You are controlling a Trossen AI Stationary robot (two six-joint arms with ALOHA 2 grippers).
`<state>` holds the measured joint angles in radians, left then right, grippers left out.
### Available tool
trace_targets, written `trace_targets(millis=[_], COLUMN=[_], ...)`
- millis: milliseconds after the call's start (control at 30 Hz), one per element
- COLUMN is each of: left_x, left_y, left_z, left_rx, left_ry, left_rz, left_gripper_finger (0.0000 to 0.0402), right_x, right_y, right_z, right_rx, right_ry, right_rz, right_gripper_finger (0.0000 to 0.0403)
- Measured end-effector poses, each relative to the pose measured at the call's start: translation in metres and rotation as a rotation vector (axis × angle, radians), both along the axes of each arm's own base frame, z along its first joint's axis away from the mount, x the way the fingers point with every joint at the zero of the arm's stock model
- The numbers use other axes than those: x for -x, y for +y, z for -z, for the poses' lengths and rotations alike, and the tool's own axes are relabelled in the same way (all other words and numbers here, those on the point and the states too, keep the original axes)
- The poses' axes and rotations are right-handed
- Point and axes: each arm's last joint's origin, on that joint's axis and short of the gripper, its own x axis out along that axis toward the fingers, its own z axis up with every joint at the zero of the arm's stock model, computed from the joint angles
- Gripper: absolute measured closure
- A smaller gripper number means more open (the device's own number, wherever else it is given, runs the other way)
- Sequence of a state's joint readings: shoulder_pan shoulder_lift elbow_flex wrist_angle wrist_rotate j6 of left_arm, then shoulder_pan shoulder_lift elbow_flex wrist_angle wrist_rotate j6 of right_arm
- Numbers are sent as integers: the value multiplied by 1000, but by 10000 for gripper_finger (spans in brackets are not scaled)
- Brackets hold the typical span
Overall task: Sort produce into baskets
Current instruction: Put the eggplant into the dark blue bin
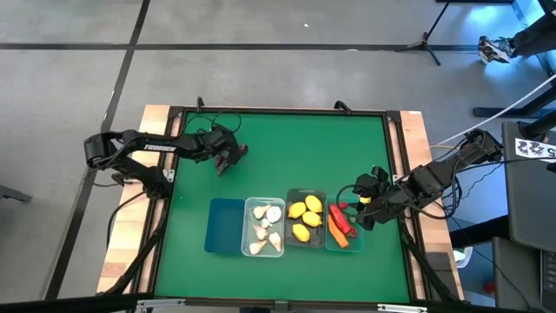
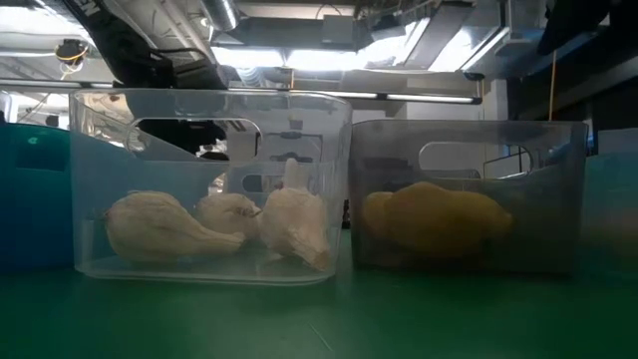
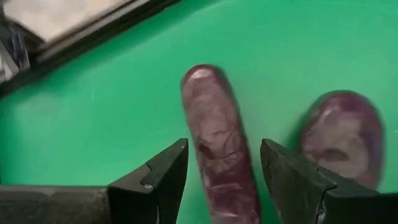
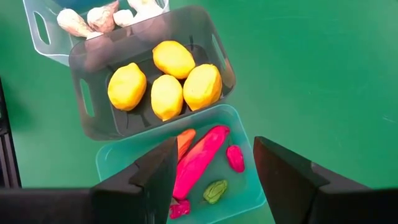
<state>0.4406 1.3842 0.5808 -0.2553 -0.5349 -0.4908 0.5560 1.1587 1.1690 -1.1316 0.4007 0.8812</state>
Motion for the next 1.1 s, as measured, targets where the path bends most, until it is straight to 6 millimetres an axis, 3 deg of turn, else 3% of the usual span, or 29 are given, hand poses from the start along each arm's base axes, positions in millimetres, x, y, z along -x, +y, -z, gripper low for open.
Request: trace_targets(millis=[333, 667, 967, 1100], left_x=[5, -1, 3, 3], left_y=[10, 13, 11, 10], left_z=[2, 31, 21, 16], left_rx=[57, 131, 134, 118], left_ry=[-14, 69, 25, 8], left_rz=[-8, -27, -37, -23], left_gripper_finger=[205, 209, 285, 288], right_x=[0, 0, 0, -1], right_y=[0, 0, 0, 0], right_z=[0, 0, 0, 0], right_rx=[0, 6, 6, 5], right_ry=[-4, -4, -4, -4], right_rz=[-4, -14, -14, -14], right_gripper_finger=[194, 194, 194, 194])
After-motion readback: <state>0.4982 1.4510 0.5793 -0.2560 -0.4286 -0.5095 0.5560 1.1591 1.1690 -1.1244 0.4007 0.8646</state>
